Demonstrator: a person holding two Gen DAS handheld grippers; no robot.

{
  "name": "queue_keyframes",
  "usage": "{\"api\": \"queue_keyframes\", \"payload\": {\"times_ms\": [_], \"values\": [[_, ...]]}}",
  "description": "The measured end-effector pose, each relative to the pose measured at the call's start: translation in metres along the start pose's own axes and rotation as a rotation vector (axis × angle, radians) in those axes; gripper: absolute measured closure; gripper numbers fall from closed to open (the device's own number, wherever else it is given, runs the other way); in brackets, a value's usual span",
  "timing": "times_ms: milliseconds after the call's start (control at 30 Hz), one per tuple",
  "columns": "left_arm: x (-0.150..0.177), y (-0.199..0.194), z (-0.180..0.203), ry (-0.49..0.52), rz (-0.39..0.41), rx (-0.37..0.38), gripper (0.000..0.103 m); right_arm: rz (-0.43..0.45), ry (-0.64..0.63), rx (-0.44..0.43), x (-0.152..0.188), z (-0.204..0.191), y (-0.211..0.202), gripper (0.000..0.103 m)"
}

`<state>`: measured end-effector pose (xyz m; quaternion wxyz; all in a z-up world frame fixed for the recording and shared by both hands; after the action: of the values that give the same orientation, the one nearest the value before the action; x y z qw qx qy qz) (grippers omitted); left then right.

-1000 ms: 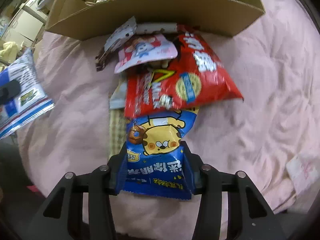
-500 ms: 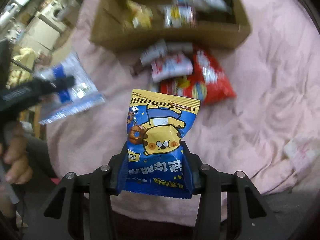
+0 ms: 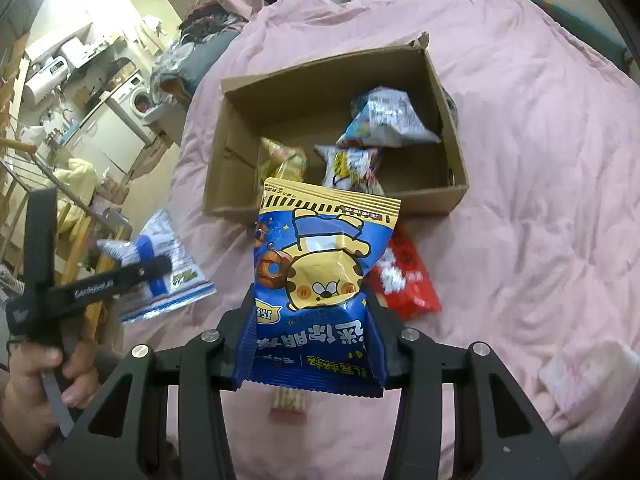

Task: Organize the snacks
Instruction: 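Grasp the blue cartoon snack bag with the right tool while the left tool grasps a white-blue bag, then carry both held bags into the box and open both tools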

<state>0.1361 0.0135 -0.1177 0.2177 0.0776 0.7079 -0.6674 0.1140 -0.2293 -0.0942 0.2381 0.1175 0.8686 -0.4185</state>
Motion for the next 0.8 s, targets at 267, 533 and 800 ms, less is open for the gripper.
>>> {"api": "queue_keyframes", "payload": {"times_ms": [267, 533, 800], "values": [[-0.01, -0.008, 0.006, 0.006, 0.069, -0.007, 0.058, 0.077, 0.017, -0.016, -0.034, 0.011, -0.004, 0.055], [-0.049, -0.04, 0.02, 0.075, 0.165, 0.015, 0.058, 0.165, -0.008, -0.03, -0.082, 0.014, -0.002, 0.055], [-0.104, -0.033, 0.065, 0.245, 0.248, -0.005, 0.058, 0.157, -0.018, -0.031, -0.122, 0.027, 0.035, 0.055]]}}
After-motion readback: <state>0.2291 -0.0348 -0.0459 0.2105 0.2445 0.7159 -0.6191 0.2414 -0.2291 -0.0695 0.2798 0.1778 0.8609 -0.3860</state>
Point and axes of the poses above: each gripper's, at about its wrist camera, not at the fingertips, and y roughly the way its jaws point, z to its right, x to its underside, the point moved 9 cm from there along y, roughly the way its jaws point, and after that the axes turned 15 degrees about -x, right-handed, at the moved point
